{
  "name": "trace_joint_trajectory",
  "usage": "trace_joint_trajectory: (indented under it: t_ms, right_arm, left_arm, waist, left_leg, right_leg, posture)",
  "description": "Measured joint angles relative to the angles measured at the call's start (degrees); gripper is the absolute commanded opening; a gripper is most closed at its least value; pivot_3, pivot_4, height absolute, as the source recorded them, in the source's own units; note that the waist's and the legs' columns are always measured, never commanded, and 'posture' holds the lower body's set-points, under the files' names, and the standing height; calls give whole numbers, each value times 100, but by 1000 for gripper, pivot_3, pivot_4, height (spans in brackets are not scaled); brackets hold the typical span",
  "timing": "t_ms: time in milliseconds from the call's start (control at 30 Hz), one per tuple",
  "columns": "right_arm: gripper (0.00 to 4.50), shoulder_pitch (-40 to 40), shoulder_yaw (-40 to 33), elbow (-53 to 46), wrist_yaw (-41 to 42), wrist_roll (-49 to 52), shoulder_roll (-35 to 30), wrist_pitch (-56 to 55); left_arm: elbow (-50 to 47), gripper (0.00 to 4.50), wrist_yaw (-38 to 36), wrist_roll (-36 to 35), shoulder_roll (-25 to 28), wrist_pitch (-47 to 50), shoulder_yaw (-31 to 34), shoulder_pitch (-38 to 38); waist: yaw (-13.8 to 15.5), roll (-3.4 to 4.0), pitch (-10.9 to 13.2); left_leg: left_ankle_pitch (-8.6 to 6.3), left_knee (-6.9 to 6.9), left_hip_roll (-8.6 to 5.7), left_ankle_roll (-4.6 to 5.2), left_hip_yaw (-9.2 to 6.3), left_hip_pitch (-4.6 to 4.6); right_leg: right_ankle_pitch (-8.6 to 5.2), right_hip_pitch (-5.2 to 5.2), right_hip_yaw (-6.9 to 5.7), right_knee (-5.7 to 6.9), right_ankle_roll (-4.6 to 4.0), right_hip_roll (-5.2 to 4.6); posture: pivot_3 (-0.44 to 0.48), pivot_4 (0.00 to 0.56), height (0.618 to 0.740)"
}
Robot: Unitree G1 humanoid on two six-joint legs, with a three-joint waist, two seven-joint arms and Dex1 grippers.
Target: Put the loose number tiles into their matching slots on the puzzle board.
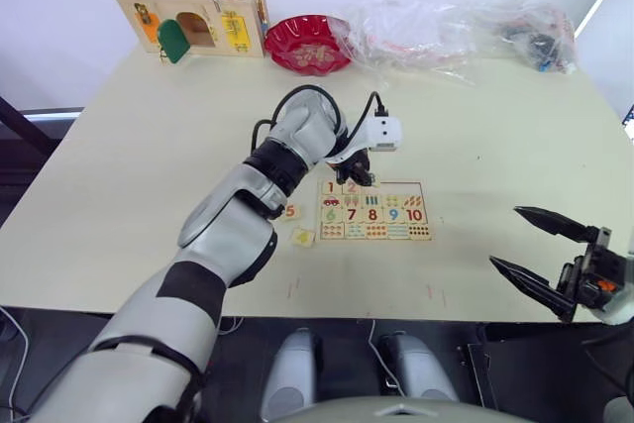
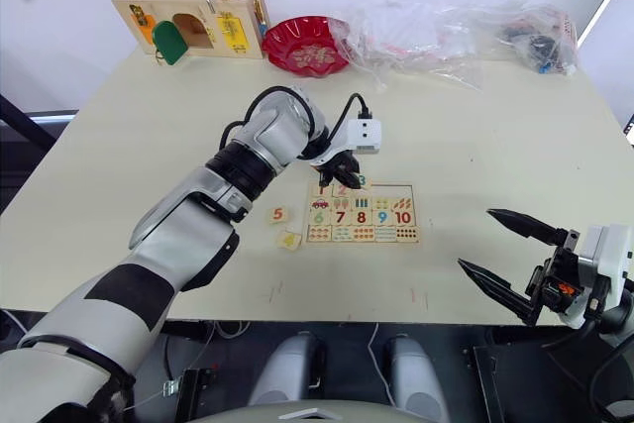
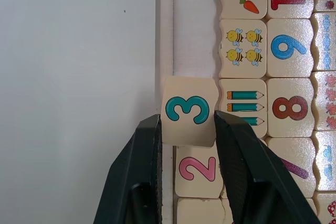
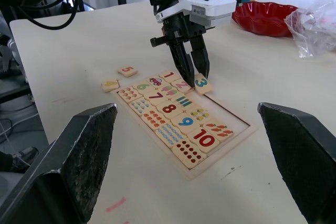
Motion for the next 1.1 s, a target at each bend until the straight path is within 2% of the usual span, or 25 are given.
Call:
trace_joint_trajectory:
  t_ms: [1100]
  right_arm:
    - [4500,152,2,-171,-123,-43,82,-13]
  left_arm:
    - [142,974,44,212,-175,-7,-19,122]
  waist:
    - [0,0,0]
  left_leg:
    - [0,0,-1,0,-1,0]
  right_leg:
    - [1,0,0,1,-2,0]
  posture:
    - [0,150,740]
